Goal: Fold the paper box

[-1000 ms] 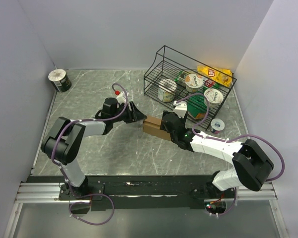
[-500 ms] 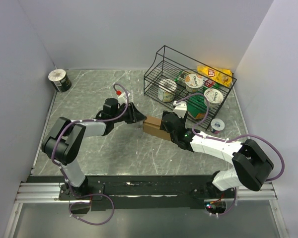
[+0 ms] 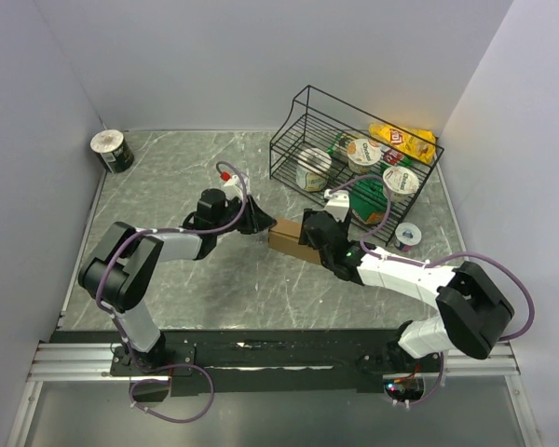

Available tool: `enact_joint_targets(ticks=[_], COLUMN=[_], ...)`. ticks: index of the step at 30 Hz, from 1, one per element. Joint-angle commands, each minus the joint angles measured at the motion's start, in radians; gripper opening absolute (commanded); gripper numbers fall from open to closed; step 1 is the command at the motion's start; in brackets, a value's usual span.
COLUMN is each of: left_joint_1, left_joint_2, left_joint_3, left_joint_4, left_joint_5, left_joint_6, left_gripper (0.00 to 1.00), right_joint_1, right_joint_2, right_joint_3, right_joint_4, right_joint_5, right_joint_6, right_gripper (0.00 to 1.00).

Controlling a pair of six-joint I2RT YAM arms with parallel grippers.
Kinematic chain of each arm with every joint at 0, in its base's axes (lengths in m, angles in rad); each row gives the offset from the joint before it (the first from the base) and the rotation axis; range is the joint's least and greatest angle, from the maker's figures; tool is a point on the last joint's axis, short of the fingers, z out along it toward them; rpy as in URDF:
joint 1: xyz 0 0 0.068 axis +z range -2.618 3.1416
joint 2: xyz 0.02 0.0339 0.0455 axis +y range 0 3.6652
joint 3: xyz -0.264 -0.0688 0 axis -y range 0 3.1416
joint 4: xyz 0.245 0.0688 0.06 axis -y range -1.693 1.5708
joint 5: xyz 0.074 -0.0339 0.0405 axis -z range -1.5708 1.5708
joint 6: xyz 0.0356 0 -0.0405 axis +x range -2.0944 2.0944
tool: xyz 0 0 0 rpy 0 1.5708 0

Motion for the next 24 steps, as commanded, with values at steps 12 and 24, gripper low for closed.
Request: enact_joint_targets(ticks=[12, 24], left_joint_1=[-0.090, -0.117], left_joint_2=[0.022, 0.027], left_joint_3=[0.020, 0.049], left_joint_4=[-0.372, -0.400], left_joint_5=[-0.291, -0.313], left_joint_6=[0.170, 0.180], left_gripper=[0.25, 0.24], right_joint_1=[-0.280, -0.455], right_joint_2=[-0.301, -0.479], right_joint_3=[0.007, -0.269], right_joint_4=[-0.302, -0.115], right_joint_5=[-0.483, -0.709], right_joint_6=[0.013, 0.231], right_gripper=[0.94, 0.90])
